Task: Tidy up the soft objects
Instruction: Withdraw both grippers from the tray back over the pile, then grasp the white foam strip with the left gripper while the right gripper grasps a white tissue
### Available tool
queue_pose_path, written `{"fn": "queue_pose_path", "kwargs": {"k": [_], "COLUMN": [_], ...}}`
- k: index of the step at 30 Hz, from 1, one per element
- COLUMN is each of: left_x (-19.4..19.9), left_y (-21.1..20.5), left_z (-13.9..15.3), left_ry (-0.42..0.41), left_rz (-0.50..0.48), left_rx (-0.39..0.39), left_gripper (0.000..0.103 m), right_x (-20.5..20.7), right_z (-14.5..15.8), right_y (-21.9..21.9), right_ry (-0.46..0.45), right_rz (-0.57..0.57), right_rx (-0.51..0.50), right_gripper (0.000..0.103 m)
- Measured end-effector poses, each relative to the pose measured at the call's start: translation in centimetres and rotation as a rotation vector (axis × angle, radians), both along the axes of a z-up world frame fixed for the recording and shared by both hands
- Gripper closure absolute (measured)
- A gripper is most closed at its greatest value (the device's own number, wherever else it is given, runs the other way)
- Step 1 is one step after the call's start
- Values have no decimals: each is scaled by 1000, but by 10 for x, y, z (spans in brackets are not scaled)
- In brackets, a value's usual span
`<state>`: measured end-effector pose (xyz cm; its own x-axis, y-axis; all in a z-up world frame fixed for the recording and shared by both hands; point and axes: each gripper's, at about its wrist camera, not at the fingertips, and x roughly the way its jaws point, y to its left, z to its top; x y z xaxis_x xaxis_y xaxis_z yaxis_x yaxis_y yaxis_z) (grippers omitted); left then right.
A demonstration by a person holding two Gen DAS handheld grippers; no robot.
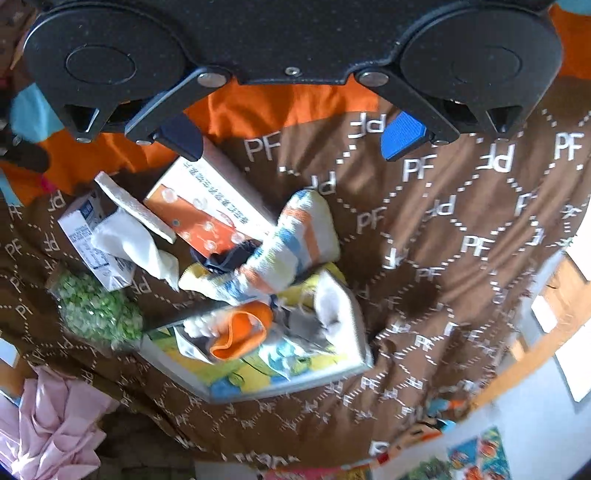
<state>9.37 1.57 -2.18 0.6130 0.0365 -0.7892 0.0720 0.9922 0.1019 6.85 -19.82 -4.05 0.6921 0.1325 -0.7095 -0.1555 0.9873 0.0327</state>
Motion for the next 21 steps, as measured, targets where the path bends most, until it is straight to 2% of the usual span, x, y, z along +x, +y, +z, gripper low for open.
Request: {"fn": "queue_pose_path", "kwargs": {"k": [6, 10, 13, 17, 21], "left_x": [19, 22, 20, 22, 30], "left_y": [-6, -15, -22, -32, -33], "left_z": [-11, -21, -24, -26, -33], "left_ry": [70, 73, 72, 82, 130], "left_rz": [-72, -107, -153, -262, -274], "left_rx": [-44, -15, -15, -116, -214], "left_gripper": [1, 1, 1, 1, 1], "right_x": [23, 45, 59, 77, 81], "right_z": [-3, 1, 0, -10, -21], "right_y": [1, 2, -1, 1, 8], "right_ry": [65, 15, -7, 2, -66], "right_rz": [73, 73, 98, 270, 389], "right_rx": [26, -100, -149, -243, -424], "right_gripper": [0, 0, 0, 0, 0]}}
